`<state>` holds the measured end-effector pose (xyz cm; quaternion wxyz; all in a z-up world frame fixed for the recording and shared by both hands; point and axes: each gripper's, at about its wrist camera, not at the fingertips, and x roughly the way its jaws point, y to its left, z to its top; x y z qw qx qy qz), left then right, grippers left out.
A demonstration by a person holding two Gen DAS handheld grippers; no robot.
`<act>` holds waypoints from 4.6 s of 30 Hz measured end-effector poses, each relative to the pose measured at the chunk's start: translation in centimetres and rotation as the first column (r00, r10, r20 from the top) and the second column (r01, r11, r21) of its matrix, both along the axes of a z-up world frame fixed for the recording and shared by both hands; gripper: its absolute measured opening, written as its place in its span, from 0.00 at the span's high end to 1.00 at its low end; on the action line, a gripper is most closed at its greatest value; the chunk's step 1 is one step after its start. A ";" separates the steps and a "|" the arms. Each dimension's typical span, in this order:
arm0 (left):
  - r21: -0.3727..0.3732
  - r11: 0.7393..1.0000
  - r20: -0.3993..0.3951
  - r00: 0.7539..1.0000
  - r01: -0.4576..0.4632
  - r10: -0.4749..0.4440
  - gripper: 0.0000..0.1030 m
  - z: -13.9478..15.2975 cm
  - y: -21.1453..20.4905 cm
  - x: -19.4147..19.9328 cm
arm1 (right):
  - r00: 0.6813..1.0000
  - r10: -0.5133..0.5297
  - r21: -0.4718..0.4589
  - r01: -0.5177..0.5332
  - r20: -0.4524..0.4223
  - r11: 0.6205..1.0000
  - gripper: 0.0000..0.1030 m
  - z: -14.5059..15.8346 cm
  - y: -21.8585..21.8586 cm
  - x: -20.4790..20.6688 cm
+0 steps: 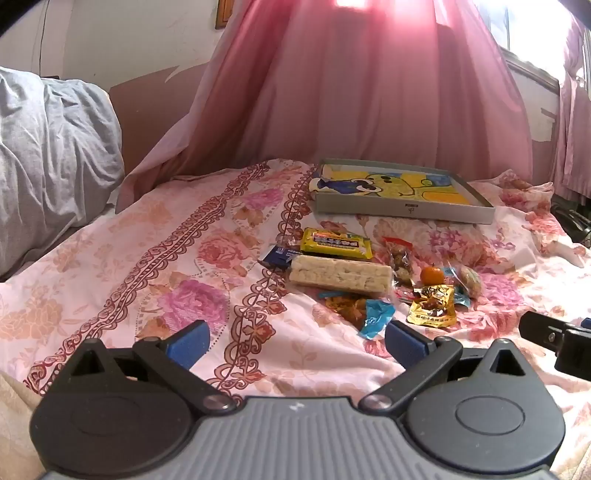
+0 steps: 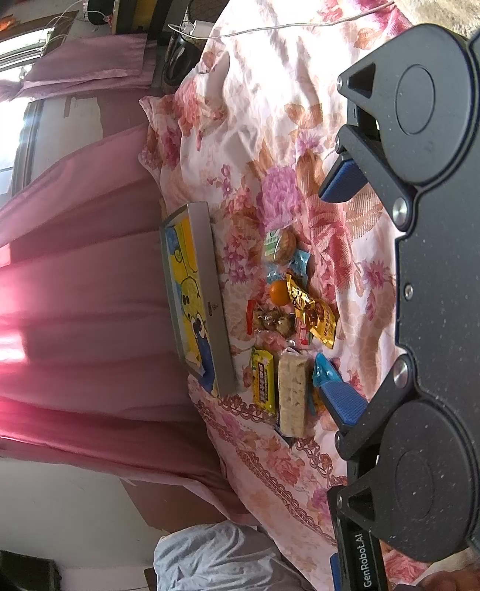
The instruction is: Organize snacks
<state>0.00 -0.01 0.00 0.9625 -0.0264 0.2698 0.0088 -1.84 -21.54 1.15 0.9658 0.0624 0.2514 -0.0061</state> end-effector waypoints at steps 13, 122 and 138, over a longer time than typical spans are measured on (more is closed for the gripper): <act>0.001 1.000 -0.001 1.000 -0.003 0.003 0.00 -0.4 -0.2 -0.2 | 1.000 0.001 0.001 -0.001 -0.001 1.000 0.01 0.0 0.0 0.0; -0.300 0.954 -0.457 0.880 -0.014 -0.131 0.08 -7.1 -1.8 20.8 | 0.927 0.195 0.242 -0.119 -0.319 0.963 0.45 -8.0 -3.2 19.1; -0.209 0.975 -0.408 0.899 0.076 -0.158 0.56 -6.4 -0.8 16.6 | 0.921 0.200 0.200 -0.138 -0.335 0.970 0.78 -7.0 -2.7 17.1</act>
